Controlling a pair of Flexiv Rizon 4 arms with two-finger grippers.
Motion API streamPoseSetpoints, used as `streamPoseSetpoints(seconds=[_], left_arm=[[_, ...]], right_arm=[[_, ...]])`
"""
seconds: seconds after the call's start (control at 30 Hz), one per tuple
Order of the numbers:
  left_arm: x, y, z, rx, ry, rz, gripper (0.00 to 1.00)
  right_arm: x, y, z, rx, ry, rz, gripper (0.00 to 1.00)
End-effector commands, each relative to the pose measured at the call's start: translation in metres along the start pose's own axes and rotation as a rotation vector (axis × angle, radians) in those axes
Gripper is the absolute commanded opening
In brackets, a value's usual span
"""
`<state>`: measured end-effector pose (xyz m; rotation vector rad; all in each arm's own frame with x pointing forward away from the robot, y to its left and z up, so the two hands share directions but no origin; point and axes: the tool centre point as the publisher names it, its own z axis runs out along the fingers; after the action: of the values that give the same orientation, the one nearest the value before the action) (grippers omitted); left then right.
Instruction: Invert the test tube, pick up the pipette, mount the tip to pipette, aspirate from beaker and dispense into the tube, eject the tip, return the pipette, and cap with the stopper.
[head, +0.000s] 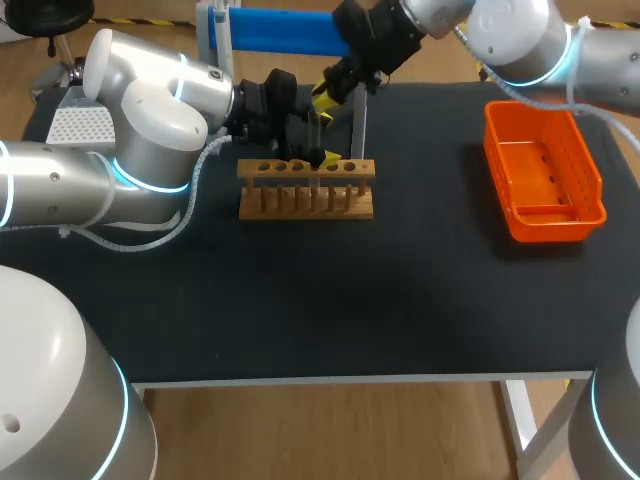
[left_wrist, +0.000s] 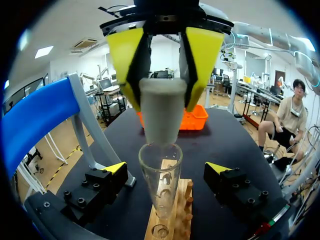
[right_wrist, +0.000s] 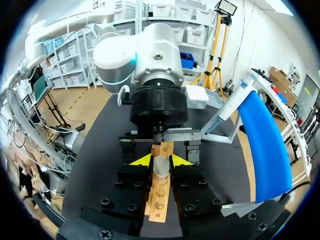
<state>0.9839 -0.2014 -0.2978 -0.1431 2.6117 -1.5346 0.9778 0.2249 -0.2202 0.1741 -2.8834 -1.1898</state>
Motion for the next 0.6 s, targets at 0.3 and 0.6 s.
streamPoseSetpoints(seconds=[0.3, 0.6], left_arm=[[-0.0011, 0.0001, 0.0009, 0.0, 0.002, 0.0, 1.0], [-0.0011, 0.0001, 0.0009, 0.0, 0.002, 0.0, 1.0]], right_arm=[[-0.0051, -0.0018, 0.0086, 0.011, 0.021, 0.006, 0.0], [-0.0058, 0.0029, 0.0032, -0.002, 0.007, -0.002, 0.0]])
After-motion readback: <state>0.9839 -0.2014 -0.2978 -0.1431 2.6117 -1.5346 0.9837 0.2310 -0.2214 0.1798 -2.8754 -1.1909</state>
